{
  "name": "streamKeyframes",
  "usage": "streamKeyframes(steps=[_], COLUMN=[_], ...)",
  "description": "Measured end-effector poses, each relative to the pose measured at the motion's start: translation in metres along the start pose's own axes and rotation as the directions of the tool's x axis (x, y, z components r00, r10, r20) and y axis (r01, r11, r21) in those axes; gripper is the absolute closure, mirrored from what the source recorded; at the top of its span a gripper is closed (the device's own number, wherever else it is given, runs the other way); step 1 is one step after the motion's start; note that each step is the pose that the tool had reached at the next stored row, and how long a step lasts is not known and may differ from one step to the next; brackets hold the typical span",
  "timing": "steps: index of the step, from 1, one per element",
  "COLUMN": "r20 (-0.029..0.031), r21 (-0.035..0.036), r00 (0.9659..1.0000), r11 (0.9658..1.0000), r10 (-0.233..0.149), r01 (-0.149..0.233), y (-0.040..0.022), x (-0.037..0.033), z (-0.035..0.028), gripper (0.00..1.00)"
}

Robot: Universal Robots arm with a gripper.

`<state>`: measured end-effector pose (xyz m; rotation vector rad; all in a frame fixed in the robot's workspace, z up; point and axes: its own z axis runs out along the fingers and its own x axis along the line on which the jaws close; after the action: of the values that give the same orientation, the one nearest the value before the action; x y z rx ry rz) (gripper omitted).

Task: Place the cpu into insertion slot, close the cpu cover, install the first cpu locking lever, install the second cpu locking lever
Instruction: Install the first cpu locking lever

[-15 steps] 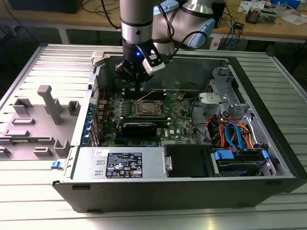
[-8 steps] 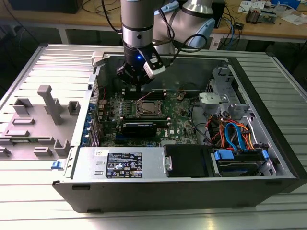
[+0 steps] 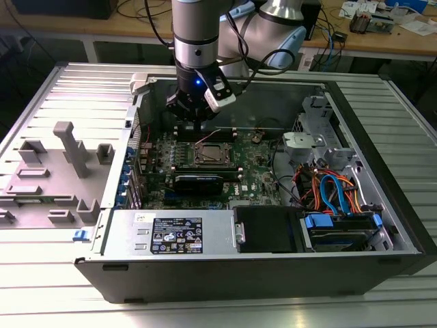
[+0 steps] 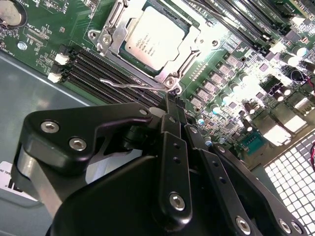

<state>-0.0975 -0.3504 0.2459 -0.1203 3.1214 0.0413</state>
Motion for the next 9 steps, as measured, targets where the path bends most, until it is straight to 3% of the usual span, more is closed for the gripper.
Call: streamKeyframes(steps=[6,9], r20=[0.0001,0.0005], r21=[0.0000,-0.0080], r00=[1.0000,1.0000], r11=[1.0000,1.0000], r10=[0.000,0.000], r01=[0.000,0.000], y=[0.0001,-0.0002], x=[-0.0001,-0.0009], z=[0.0003,0.0028], gripper=[0.89,0.89])
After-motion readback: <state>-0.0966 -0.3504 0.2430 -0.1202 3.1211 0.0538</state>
